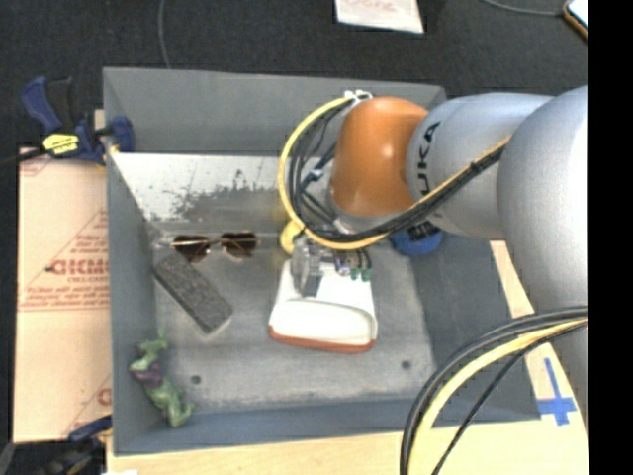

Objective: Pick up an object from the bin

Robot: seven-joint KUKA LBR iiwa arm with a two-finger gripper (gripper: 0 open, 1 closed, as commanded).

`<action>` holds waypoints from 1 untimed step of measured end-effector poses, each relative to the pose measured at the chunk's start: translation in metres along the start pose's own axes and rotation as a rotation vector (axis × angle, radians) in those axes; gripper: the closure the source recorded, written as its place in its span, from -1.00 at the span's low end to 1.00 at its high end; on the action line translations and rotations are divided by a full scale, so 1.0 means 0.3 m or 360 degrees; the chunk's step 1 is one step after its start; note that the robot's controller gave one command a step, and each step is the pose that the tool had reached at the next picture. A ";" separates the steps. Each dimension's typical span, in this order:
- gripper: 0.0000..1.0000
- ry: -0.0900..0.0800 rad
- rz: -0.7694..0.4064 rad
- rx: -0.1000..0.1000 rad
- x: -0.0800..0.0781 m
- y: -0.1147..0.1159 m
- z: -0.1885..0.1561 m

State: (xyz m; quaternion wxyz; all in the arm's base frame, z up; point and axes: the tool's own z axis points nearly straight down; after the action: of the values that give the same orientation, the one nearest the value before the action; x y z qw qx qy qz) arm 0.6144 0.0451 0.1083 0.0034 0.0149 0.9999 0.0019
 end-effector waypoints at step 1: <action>1.00 -0.0012 0.0016 -0.0002 -0.022 -0.007 -0.001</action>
Offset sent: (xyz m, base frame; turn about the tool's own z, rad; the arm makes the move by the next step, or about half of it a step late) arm -0.0162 0.0310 0.1042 -0.3210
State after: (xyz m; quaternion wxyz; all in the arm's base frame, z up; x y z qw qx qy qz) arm 0.6210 0.0428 0.1086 0.0072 0.0199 0.9998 0.0027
